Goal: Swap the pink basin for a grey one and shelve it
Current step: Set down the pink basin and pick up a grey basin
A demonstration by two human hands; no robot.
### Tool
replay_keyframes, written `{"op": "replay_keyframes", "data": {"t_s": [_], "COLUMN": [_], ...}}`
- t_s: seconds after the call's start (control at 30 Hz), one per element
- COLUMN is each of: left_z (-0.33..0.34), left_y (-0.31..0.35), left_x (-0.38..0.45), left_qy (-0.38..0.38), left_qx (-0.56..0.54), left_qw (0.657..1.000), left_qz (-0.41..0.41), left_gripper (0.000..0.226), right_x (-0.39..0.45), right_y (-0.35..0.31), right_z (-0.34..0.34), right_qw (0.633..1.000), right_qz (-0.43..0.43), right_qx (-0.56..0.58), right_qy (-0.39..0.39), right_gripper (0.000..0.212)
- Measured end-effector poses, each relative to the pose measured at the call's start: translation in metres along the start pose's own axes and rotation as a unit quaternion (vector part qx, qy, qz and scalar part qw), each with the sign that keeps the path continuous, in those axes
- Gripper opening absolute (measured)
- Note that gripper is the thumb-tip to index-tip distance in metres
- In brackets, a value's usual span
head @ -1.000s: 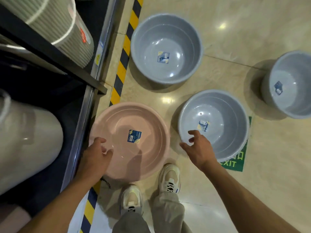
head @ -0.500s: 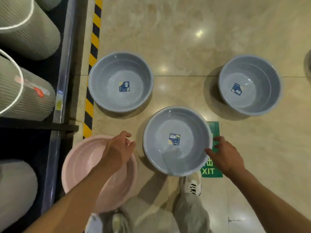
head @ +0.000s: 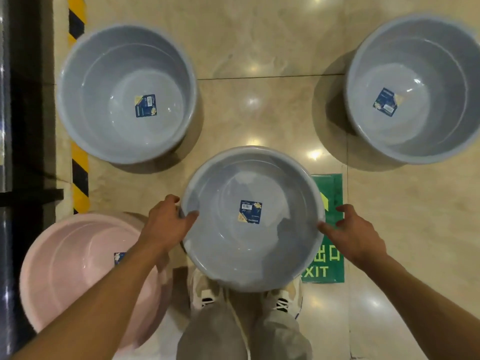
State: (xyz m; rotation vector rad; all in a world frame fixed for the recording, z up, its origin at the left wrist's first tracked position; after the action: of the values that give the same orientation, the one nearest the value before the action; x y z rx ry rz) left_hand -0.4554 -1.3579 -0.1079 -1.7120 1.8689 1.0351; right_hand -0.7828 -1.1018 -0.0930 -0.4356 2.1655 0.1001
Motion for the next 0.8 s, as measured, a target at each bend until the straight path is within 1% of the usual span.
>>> {"op": "replay_keyframes", "data": {"t_s": [0.13,0.23,0.33,0.43,0.5,0.57,0.67,0.8], "left_z": [0.019,0.03,0.031,0.03,0.025,0.015,-0.011,-0.069], "left_y": [-0.008,-0.015,-0.016,-0.016,-0.017,-0.015,-0.006,0.006], "left_x": [0.015,0.022,0.028,0.027,0.021,0.015,0.007,-0.01], "left_qy": [-0.031,-0.047,-0.03,-0.037,-0.045,-0.045,-0.03,-0.011], "left_qx": [0.031,0.01,0.003,-0.009,-0.048,-0.087,-0.084,-0.088], "left_qw": [0.999,0.999,0.999,0.999,0.997,0.995,0.995,0.996], "left_qz": [0.005,-0.023,-0.029,-0.028,-0.03,-0.033,-0.034,-0.023], "left_gripper": [0.049,0.044,0.036,0.033,0.03,0.032,0.036,0.038], "right_x": [0.018,0.022,0.024,0.024,0.02,0.015,0.003,-0.024], "right_y": [0.003,-0.002,-0.004,-0.006,-0.011,-0.019,-0.038,-0.077], "right_z": [0.021,0.039,0.045,0.041,0.033,0.021,-0.008,-0.058], "right_qw": [1.0,0.997,0.997,0.997,0.996,0.996,0.994,0.987], "right_qz": [-0.007,-0.029,-0.027,-0.031,-0.042,-0.049,-0.065,-0.096], "right_qx": [0.003,-0.046,-0.059,-0.066,-0.07,-0.073,-0.083,-0.127], "right_qy": [-0.026,-0.052,-0.035,-0.029,-0.029,-0.021,-0.003,0.027], "right_gripper": [0.079,0.067,0.059,0.054,0.054,0.054,0.053,0.05]}}
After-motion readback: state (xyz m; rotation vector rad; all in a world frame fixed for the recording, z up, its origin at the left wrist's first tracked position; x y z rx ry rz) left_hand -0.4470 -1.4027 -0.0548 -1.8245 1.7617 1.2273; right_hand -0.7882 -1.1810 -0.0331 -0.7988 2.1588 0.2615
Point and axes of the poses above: each hand's wrist, its own x-axis towards the middle knuckle, its own z-axis out of the palm, y = z × x, the point moved 8 cm from there along x, towards the middle knuckle
